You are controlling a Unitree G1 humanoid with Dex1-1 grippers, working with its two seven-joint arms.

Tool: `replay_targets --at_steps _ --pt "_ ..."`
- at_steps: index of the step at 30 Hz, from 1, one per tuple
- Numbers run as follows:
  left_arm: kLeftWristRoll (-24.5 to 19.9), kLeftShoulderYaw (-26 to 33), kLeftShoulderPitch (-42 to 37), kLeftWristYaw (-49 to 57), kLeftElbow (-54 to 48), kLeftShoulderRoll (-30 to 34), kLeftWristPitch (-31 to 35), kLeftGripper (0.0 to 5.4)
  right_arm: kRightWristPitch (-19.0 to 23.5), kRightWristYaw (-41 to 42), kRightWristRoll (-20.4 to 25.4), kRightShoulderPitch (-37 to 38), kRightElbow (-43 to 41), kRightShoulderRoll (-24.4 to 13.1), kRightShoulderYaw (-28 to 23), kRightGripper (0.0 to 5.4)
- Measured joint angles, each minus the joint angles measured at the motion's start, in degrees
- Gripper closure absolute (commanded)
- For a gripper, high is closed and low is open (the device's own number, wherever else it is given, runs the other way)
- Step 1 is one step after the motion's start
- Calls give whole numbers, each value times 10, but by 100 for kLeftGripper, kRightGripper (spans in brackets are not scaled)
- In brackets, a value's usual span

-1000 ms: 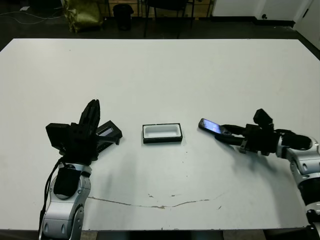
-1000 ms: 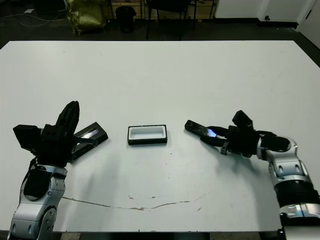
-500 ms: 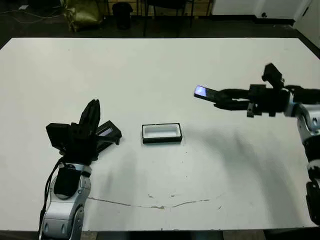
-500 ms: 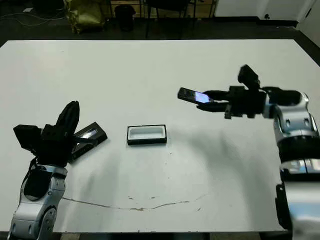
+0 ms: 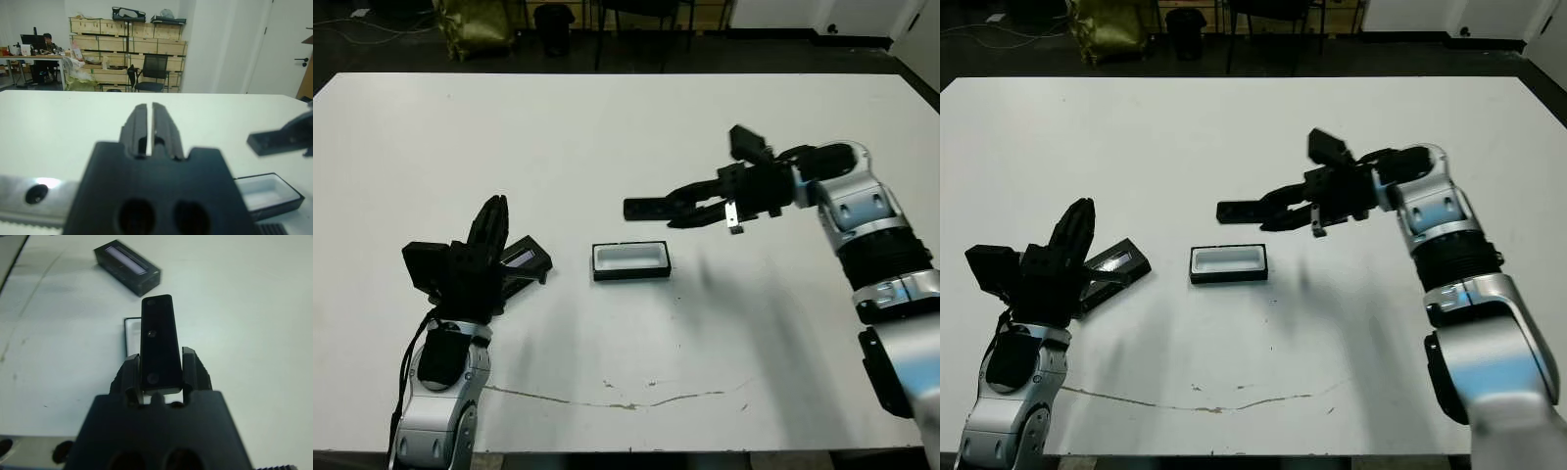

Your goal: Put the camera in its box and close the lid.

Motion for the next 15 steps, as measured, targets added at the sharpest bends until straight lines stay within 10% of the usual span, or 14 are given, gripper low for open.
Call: replay_targets --at_steps 15 --pt "-4 1 5 0 0 0 0 540 -1 17 -36 11 -8 22 48 480"
